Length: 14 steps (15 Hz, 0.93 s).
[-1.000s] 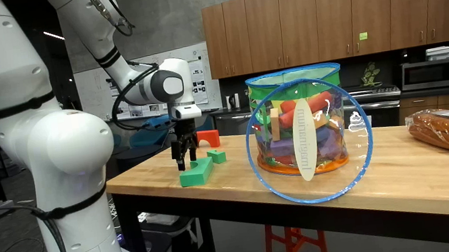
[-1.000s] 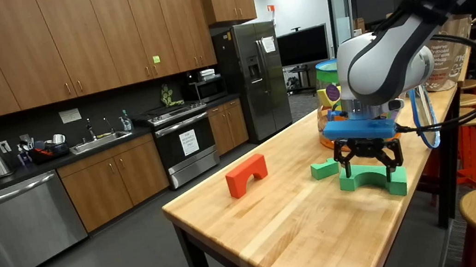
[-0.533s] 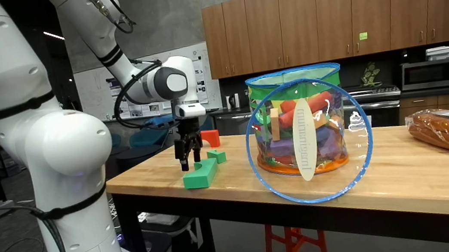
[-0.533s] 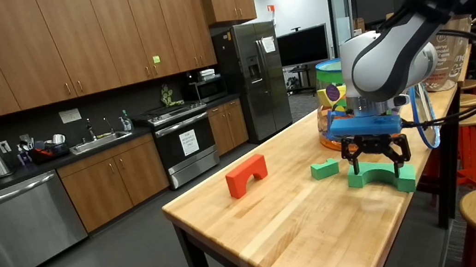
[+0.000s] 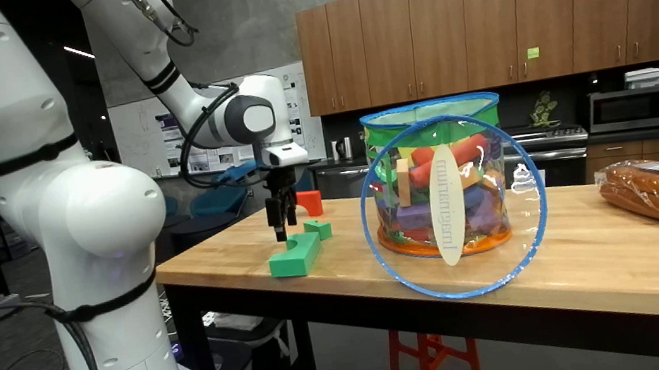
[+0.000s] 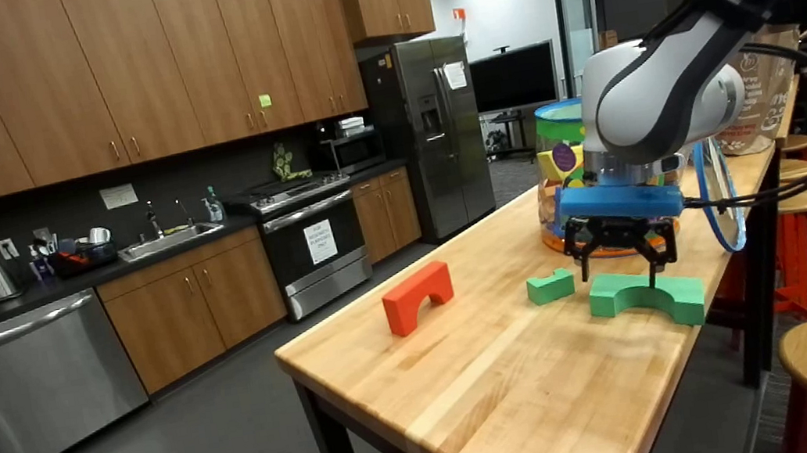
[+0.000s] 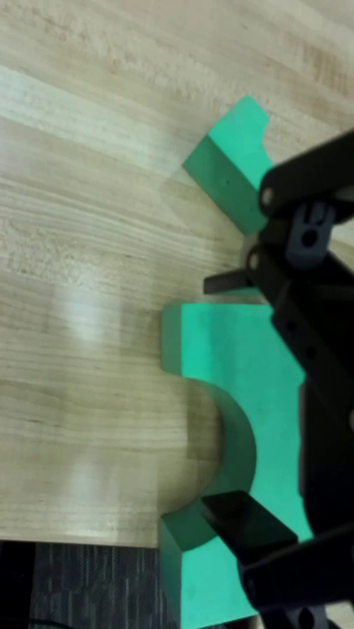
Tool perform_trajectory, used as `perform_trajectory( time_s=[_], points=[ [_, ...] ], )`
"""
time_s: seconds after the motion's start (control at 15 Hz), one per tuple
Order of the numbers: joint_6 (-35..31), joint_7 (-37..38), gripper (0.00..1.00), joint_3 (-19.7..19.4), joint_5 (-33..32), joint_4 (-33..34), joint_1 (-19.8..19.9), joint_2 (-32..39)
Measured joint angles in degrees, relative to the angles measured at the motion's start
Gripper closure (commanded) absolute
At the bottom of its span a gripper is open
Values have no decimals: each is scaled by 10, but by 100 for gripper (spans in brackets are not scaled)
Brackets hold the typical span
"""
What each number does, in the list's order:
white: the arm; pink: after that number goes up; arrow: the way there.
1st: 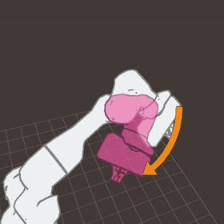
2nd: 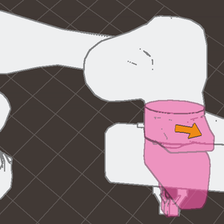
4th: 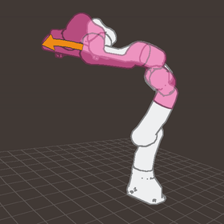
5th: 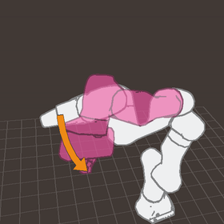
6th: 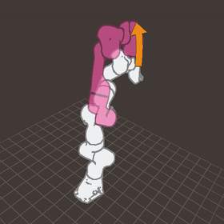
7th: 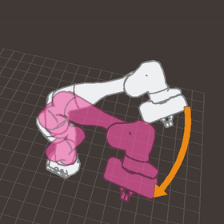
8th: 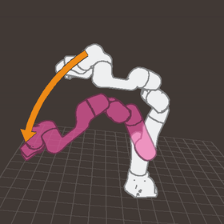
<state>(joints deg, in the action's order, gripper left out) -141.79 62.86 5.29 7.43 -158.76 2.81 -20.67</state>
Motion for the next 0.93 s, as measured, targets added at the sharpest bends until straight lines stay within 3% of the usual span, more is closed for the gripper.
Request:
perform_trajectory(
  time_s=[0.4, 0.93],
  points=[
    [19, -168, 0, -21, -9, 0, 0, -25],
    [105, -416, 0, -31, -26, 5, 0, -48]
  ],
)
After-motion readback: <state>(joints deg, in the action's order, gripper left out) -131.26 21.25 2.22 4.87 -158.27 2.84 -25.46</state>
